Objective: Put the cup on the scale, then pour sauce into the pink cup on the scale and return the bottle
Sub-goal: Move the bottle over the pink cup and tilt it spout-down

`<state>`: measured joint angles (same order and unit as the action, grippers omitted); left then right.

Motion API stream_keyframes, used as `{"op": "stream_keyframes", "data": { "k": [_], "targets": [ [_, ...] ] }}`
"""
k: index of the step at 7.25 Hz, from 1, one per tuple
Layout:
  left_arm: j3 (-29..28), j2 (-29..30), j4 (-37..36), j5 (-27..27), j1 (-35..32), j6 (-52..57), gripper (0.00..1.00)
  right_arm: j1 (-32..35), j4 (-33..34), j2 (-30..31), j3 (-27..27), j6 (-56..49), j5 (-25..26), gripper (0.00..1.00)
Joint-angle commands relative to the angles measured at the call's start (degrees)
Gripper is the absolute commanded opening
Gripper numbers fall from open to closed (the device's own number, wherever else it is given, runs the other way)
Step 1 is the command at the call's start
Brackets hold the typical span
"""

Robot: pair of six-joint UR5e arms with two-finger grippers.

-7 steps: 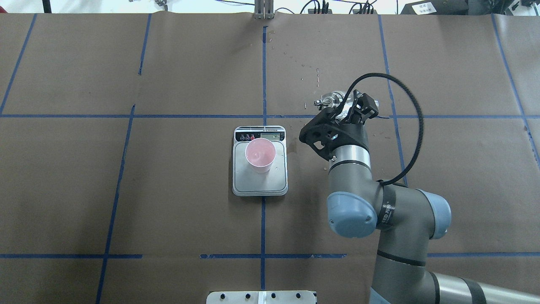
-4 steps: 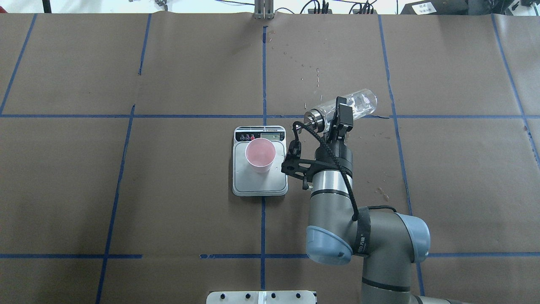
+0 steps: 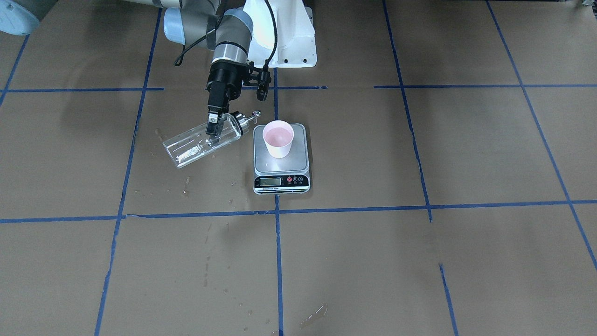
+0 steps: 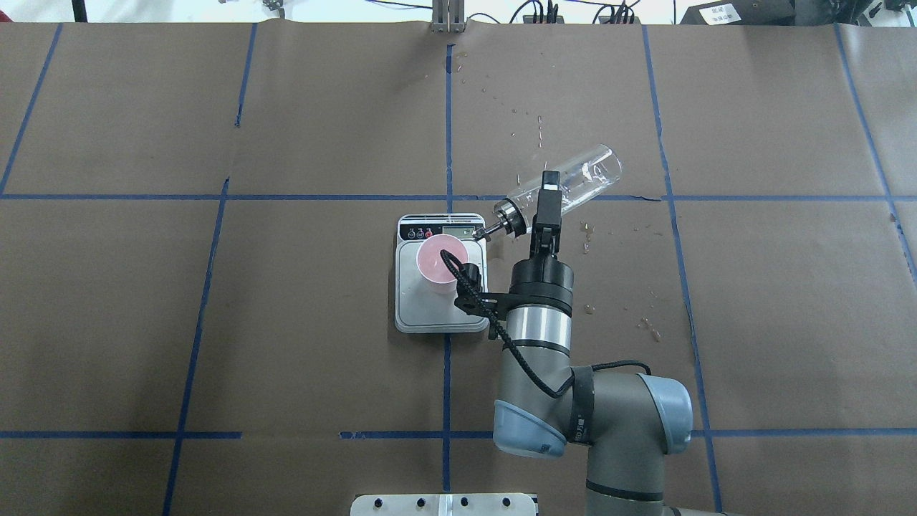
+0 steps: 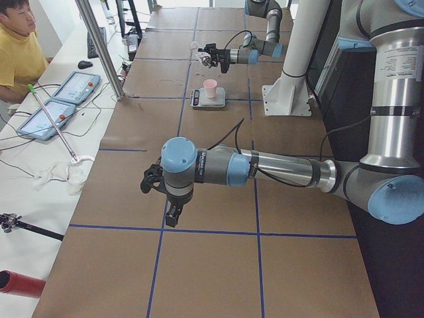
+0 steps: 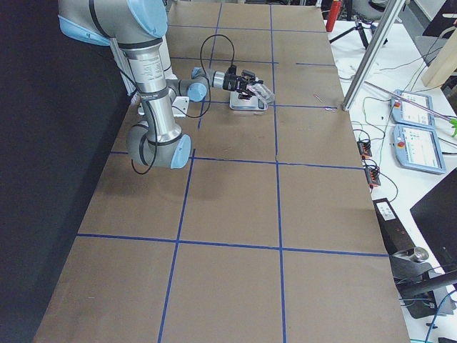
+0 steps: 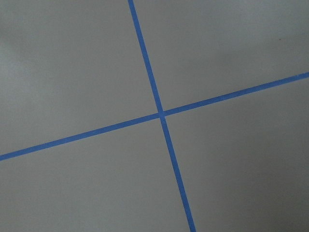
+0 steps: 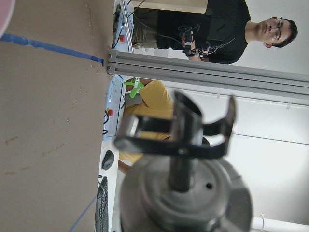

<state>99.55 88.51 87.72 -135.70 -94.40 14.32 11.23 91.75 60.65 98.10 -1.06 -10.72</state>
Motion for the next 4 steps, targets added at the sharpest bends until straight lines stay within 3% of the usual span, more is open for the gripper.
{"op": "stream_keyframes", "data": {
  "k": [1, 4],
  "targets": [
    [-0.06, -0.09, 0.00, 0.00, 0.00, 0.00, 1.00, 0.81, 0.01, -0.70, -1.68, -2.01, 1.40, 0.00],
    [-0.15, 0.00, 0.00, 0.09, 0.00, 0.00, 1.00, 1.52, 0.01, -4.39, -8.09, -3.41, 3.50, 0.00]
  ]
}}
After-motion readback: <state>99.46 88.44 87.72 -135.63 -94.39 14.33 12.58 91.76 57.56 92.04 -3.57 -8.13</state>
